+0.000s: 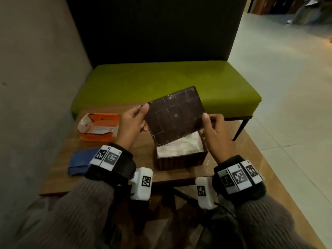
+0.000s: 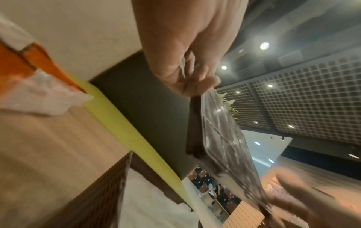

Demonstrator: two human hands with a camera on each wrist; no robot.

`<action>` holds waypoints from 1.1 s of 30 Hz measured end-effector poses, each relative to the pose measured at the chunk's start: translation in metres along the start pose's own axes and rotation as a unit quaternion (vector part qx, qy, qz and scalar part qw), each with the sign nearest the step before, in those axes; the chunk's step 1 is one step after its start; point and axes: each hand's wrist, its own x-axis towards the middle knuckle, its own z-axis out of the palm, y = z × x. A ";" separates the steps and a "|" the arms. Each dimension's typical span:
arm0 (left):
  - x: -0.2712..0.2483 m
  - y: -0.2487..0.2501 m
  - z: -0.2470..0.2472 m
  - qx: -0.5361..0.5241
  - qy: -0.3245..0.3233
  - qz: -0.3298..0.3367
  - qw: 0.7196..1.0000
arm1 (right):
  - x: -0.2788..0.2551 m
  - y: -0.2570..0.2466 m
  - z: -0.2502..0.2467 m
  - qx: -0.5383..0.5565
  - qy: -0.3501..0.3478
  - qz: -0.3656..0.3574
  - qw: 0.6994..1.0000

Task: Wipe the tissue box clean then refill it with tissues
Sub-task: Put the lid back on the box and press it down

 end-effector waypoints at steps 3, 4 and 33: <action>0.000 -0.018 0.009 0.035 0.023 -0.069 0.997 | 0.000 0.013 -0.005 -0.078 -0.027 0.056 0.995; 0.000 -0.024 0.011 0.066 0.032 -0.074 0.995 | 0.000 0.017 -0.005 -0.097 -0.035 0.071 0.992; -0.015 -0.065 0.066 0.622 -0.159 0.082 0.763 | 0.004 0.025 0.054 -0.356 -0.181 -0.078 0.914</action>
